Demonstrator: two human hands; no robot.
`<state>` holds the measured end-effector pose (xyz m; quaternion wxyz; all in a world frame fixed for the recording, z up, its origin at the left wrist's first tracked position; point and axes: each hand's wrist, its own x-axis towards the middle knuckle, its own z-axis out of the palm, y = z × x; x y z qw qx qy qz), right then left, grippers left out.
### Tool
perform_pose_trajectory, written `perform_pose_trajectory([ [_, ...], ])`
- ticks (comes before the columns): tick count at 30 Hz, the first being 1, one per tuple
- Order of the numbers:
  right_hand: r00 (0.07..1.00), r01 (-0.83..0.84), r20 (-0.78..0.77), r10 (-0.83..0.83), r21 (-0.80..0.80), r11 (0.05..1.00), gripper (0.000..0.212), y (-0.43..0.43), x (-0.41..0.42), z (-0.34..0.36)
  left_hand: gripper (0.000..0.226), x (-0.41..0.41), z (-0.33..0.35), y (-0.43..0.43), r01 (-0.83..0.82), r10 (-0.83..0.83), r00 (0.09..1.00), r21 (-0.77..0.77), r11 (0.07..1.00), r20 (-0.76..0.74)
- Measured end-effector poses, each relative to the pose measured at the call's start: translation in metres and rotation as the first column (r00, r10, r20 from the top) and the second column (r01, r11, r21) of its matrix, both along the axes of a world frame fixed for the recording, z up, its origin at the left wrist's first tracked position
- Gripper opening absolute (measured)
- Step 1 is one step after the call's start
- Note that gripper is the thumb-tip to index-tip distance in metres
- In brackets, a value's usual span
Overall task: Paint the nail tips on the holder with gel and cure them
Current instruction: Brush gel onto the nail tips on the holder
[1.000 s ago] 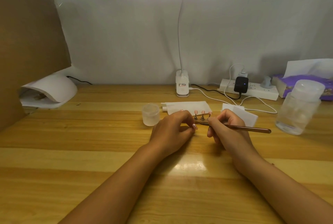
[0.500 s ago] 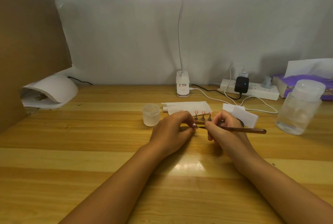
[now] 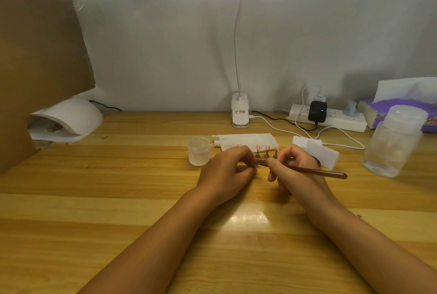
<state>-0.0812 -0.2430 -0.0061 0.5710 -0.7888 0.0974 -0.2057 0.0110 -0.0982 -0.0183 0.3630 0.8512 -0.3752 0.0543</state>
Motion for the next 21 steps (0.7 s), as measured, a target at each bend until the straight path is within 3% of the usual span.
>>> perform_pose_trajectory([
  [15, 0.997, 0.080, 0.007, -0.080, -0.007, 0.997, 0.009, -0.0012, 0.0013, -0.0020, 0.013, -0.0006, 0.0013, 0.0002, -0.008, 0.008, 1.000, 0.014, 1.000, -0.013],
  [21, 1.000, -0.002, 0.014, 0.001, 0.021, 1.000, 0.015, -0.0002, 0.0000, 0.0003, 0.013, -0.0011, 0.0016, -0.0002, -0.017, 0.017, 1.000, 0.021, 1.000, -0.007],
])
